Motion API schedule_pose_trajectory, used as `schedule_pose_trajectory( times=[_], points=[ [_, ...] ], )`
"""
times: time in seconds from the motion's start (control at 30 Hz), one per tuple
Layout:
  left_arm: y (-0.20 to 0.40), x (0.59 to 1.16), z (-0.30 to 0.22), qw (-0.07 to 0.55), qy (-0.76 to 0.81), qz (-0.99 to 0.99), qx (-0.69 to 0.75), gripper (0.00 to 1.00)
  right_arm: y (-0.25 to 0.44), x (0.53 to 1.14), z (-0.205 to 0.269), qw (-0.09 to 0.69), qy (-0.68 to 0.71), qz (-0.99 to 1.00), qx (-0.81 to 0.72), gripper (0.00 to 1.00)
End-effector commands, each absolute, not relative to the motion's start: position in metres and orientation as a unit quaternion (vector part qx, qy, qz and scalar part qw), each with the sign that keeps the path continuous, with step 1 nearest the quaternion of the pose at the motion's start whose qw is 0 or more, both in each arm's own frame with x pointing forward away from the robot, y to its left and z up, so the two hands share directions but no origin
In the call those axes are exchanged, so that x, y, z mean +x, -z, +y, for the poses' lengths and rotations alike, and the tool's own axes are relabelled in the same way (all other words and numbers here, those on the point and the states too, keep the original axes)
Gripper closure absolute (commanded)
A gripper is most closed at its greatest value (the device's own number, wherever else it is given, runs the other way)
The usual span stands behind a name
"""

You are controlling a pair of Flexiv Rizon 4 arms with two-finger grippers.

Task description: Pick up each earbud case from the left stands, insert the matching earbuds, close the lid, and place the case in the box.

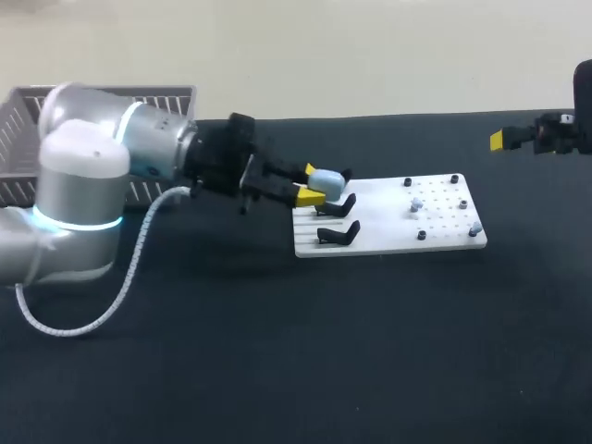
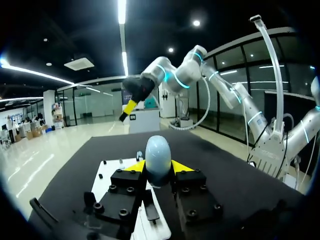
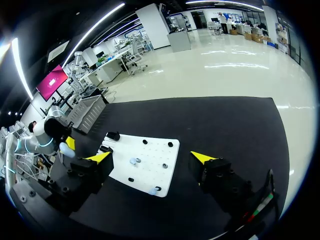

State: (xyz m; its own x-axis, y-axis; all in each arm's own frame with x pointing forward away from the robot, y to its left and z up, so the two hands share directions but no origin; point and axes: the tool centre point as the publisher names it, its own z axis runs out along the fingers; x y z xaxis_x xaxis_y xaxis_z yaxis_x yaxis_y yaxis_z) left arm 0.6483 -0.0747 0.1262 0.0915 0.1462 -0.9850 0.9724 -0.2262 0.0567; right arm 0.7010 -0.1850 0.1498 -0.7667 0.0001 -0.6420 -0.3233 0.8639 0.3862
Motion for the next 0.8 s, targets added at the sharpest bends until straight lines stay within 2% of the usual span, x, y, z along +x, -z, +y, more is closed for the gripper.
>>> schedule_pose_trajectory(
  times=[0.03,0.2,0.53,0.8],
  points=[
    [-0.134,0.632,-0.063,0.463,0.491,0.473,0.566,1.0,-0.15,0.701,-0.186,0.33,-0.246,0.907,-0.09,0.0],
    [-0.14,0.631,-0.063,0.474,0.511,0.473,0.539,1.0,-0.15,0.701,-0.186,0.33,-0.246,0.907,-0.09,0.0],
    [-0.142,0.635,-0.073,0.436,0.516,0.475,0.564,1.0,-0.15,0.701,-0.186,0.33,-0.246,0.907,-0.09,0.0],
    [-0.149,0.634,-0.075,0.432,0.504,0.462,0.588,1.0,-0.15,0.701,-0.186,0.33,-0.246,0.907,-0.09,0.0]
  ],
)
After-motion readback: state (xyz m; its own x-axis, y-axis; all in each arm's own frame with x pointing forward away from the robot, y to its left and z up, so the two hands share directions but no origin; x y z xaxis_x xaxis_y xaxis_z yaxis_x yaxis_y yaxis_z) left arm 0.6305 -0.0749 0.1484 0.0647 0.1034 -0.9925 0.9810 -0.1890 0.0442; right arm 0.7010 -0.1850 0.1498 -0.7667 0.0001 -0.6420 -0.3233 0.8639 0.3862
